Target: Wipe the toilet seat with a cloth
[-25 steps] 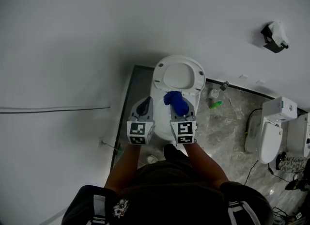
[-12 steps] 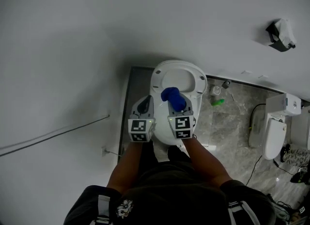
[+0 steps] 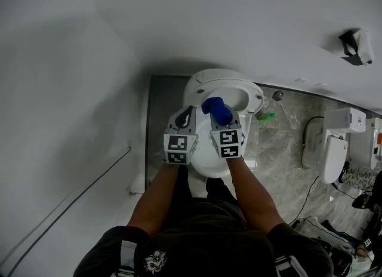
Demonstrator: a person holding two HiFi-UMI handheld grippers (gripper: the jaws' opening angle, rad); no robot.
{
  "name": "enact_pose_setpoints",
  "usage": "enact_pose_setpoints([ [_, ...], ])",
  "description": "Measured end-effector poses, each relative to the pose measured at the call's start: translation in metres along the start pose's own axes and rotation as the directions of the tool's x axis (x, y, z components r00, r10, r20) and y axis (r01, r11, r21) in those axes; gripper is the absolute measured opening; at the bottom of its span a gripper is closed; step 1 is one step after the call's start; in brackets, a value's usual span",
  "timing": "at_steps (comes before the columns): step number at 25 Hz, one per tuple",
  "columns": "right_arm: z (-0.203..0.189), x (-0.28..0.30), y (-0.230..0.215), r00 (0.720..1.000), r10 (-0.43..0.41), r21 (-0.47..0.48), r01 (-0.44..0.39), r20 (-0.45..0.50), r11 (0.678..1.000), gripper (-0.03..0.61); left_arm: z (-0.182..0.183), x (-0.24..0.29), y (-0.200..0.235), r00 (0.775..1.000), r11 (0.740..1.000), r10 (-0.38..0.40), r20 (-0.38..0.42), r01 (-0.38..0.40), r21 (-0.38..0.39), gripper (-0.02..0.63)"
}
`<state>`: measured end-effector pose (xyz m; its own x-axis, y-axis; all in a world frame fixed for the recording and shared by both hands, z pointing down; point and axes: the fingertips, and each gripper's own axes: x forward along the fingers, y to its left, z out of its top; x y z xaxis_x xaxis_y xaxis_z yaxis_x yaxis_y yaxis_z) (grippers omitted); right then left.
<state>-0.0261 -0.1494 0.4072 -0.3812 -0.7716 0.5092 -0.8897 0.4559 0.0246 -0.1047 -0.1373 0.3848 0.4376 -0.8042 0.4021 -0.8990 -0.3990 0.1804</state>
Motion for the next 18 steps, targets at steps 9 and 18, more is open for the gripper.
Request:
enact_pose_setpoints([
  [9,-0.011,0.046,-0.029,0.998,-0.059,-0.008,0.059,-0.036,0.998,0.097,-0.019,0.059,0.012,0.999,0.999,-0.031,-0.039,0.033,0.038,0.009],
  [18,0.001,0.056,-0.048,0.999,-0.052,0.017,0.052,-0.006,0.999,0.097,-0.026,0.08,0.007,0.998,1.0,0.001,-0.066,-0.001,-0.006,0.009],
])
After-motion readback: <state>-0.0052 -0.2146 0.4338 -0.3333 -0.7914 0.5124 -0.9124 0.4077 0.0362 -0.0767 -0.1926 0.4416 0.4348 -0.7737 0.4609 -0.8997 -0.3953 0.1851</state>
